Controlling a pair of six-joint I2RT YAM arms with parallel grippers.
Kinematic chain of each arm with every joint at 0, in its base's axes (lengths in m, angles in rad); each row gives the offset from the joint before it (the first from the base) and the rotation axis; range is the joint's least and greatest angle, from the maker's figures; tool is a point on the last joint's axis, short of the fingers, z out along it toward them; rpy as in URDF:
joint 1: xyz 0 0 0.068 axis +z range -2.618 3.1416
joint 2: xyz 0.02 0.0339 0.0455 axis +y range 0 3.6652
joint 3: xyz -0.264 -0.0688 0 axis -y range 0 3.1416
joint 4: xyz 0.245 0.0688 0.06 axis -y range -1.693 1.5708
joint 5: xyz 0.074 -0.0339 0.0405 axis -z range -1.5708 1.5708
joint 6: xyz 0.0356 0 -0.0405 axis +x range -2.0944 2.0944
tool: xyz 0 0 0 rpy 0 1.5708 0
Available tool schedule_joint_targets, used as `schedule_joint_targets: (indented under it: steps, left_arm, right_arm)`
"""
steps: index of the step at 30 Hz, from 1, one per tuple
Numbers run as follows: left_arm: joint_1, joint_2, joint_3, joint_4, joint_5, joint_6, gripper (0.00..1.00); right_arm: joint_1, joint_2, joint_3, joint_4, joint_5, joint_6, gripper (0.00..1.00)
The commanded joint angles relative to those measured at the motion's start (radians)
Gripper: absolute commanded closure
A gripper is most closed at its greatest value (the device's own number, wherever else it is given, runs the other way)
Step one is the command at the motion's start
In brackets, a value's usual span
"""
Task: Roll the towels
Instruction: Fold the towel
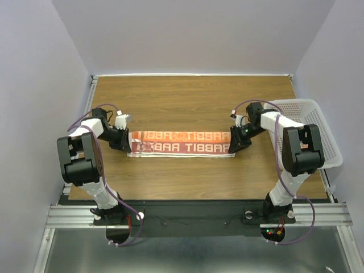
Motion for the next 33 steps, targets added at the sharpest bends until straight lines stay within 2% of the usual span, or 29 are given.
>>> schedule_joint_targets:
  steps: [1, 6, 10, 20, 33]
  left_arm:
    - [0.004, -0.008, 0.042, -0.025, 0.036, 0.005, 0.82]
    - [0.003, -0.010, 0.039, -0.018, 0.032, 0.008, 0.89]
    - [0.004, -0.005, 0.042, -0.034, 0.050, 0.014, 1.00]
    - [0.003, -0.042, 0.077, -0.105, 0.069, 0.039, 1.00]
    - [0.013, -0.051, 0.134, -0.237, 0.108, 0.114, 1.00]
  right_arm:
    - [0.002, -0.026, -0.019, 0.010, 0.003, 0.003, 0.70]
    - [-0.003, -0.089, -0.018, 0.003, 0.046, 0.015, 0.66]
    - [-0.009, -0.098, -0.027, -0.011, 0.081, 0.021, 0.63]
    - [-0.009, -0.029, 0.048, -0.002, 0.000, 0.032, 0.65]
    - [-0.009, 0.054, -0.016, 0.035, 0.133, 0.032, 0.64]
